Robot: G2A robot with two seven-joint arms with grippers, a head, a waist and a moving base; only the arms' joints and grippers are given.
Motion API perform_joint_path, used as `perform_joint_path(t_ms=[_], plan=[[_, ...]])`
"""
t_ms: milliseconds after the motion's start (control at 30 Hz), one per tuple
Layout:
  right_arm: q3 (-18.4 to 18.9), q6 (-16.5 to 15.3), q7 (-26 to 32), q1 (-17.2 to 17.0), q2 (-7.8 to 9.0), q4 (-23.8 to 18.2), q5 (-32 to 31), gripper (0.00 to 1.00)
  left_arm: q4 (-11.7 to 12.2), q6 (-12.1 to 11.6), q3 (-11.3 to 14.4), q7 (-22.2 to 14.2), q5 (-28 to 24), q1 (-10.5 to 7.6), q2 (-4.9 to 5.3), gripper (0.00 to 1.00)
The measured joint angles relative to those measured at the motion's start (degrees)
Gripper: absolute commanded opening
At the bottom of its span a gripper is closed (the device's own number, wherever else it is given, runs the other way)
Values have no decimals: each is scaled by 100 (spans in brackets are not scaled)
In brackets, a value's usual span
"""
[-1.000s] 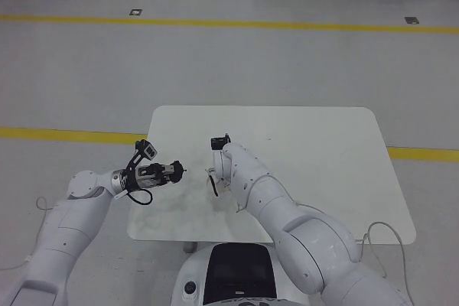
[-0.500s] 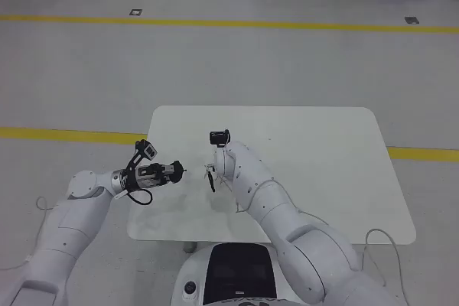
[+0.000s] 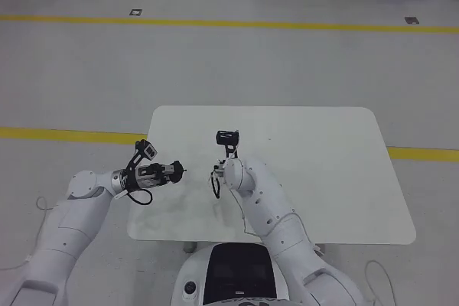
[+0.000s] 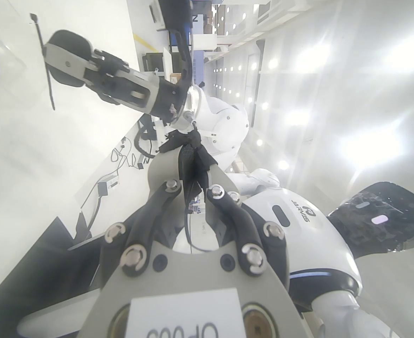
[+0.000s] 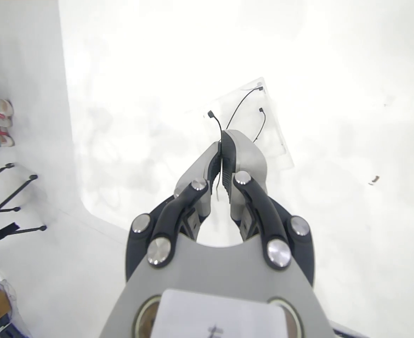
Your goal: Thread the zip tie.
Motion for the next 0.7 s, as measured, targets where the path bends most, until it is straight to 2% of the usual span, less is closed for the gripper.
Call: perform_joint_path(t_ms=[100, 200, 467, 567, 700], plan=[[-99, 0, -200, -294, 118, -517, 218, 0, 0, 0, 0, 0, 0, 0, 0, 0], [-183, 0, -452, -468, 191, -820, 423, 0, 0, 0, 0, 0, 0, 0, 0, 0], [-181, -9, -451, -465, 194, -811, 429, 0, 0, 0, 0, 0, 0, 0, 0, 0], [-163, -326, -951, -602, 259, -1056, 815, 0, 0, 0, 0, 0, 0, 0, 0, 0], [-217, -928, -1934, -1014, 452, -1773, 1342, 0, 0, 0, 0, 0, 0, 0, 0, 0]])
